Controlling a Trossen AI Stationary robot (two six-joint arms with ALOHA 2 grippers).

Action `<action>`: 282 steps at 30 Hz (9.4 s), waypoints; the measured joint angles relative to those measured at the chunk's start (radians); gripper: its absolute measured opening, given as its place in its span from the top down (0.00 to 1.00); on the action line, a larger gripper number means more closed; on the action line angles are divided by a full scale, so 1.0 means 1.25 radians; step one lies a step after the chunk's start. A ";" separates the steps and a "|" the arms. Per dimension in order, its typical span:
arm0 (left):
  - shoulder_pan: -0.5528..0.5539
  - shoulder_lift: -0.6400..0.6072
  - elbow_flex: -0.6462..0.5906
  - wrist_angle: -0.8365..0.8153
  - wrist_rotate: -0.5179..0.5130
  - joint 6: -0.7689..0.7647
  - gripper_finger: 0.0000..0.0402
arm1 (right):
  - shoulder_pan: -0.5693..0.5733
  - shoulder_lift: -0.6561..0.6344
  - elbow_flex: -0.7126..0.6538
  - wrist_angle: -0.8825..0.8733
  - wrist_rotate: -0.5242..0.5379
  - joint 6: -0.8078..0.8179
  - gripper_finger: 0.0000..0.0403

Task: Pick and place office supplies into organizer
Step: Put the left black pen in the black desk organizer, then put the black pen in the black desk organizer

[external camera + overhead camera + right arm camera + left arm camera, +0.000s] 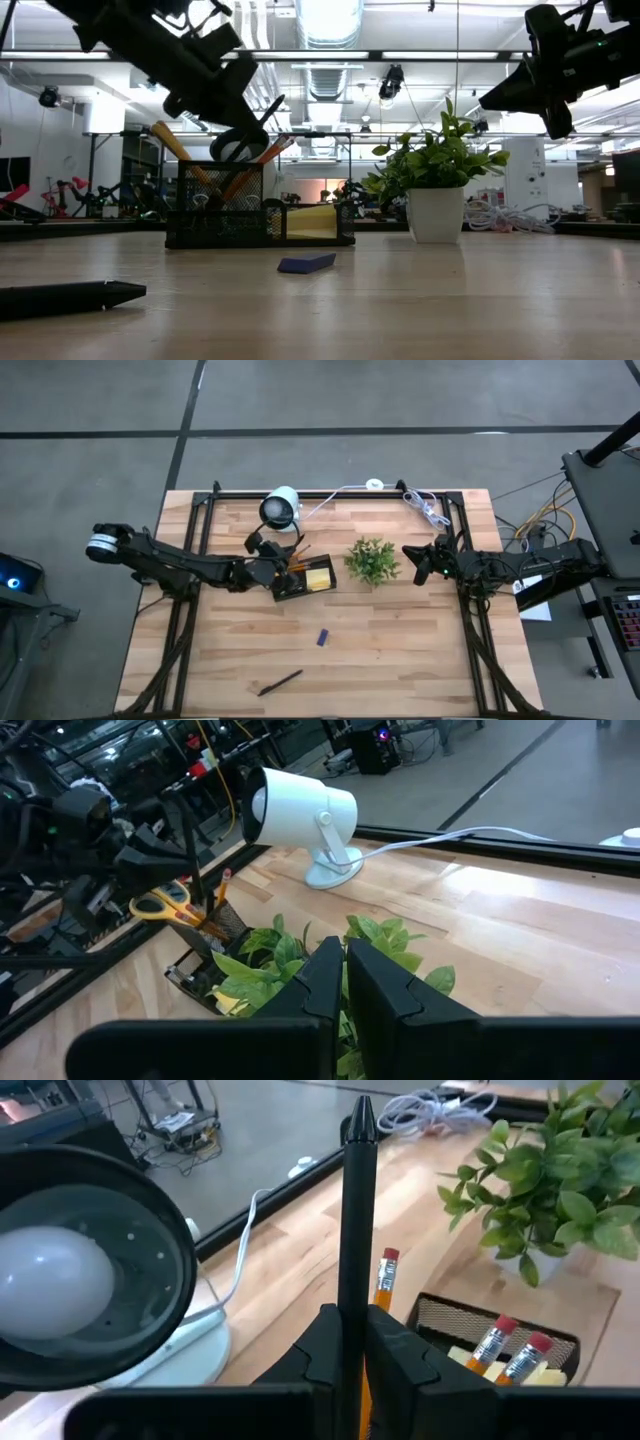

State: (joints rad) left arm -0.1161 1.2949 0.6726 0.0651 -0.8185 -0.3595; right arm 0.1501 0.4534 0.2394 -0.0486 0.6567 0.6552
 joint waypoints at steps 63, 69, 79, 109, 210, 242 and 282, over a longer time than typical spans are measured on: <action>-0.007 -0.024 -0.059 0.093 0.048 0.012 0.69 | -0.001 0.000 0.000 0.000 0.000 0.000 0.97; -0.007 -0.028 -0.028 0.161 0.172 0.105 0.65 | -0.001 0.000 0.000 0.000 0.000 0.000 0.97; -0.007 -0.027 0.034 0.273 0.457 -0.007 0.65 | 0.000 0.000 0.000 0.000 0.000 0.000 0.97; -0.116 -0.023 0.281 -0.280 0.725 -0.463 0.66 | 0.000 0.000 0.000 0.000 -0.002 -0.014 0.97; -0.474 0.603 0.653 -0.699 0.621 -0.690 0.98 | 0.000 0.000 0.000 -0.062 -0.008 -0.024 0.97; -0.386 0.472 0.645 -0.701 0.448 -0.560 0.98 | 0.000 0.000 0.000 -0.061 -0.008 -0.027 0.97; -0.169 0.391 0.645 -0.568 0.269 -0.207 0.97 | -0.001 0.000 0.000 -0.059 -0.008 -0.024 0.97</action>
State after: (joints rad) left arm -0.3274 1.7832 1.4784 -0.6444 -0.4820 -0.6181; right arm 0.1493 0.4530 0.2390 -0.1223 0.6464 0.6250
